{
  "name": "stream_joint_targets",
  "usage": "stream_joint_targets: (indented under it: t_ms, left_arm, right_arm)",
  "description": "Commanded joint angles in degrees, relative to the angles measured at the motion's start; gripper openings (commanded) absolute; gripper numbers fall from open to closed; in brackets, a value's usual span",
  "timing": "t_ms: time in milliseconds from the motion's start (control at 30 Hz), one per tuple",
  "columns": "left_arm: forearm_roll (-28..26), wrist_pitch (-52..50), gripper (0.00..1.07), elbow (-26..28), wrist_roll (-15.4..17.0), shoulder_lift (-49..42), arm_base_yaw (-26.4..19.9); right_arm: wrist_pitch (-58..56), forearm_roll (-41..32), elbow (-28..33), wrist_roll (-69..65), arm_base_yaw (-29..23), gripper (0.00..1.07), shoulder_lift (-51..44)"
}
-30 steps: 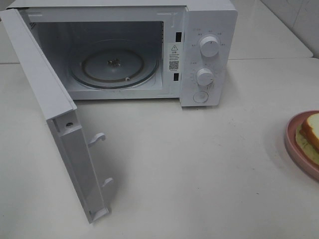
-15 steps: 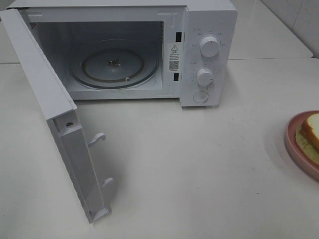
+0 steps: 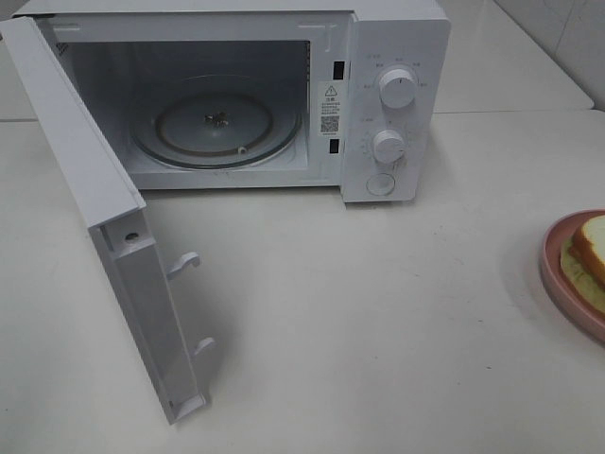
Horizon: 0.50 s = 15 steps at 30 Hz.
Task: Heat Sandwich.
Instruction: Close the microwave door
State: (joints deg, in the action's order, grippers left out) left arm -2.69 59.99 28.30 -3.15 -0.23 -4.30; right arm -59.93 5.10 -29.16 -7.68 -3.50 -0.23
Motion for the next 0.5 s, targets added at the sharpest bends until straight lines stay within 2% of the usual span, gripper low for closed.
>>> stream_joint_targets:
  t_ms: [33, 500]
  left_arm:
    - [-0.3, -0.5, 0.81, -0.1, 0.1, -1.0, -0.1]
    - [-0.3, -0.5, 0.81, -0.1, 0.1, -1.0, -0.1]
  right_arm:
    - [0.3, 0.3, 0.2, 0.1, 0.0, 0.76, -1.5]
    - [0.3, 0.3, 0.2, 0.1, 0.0, 0.76, -1.5]
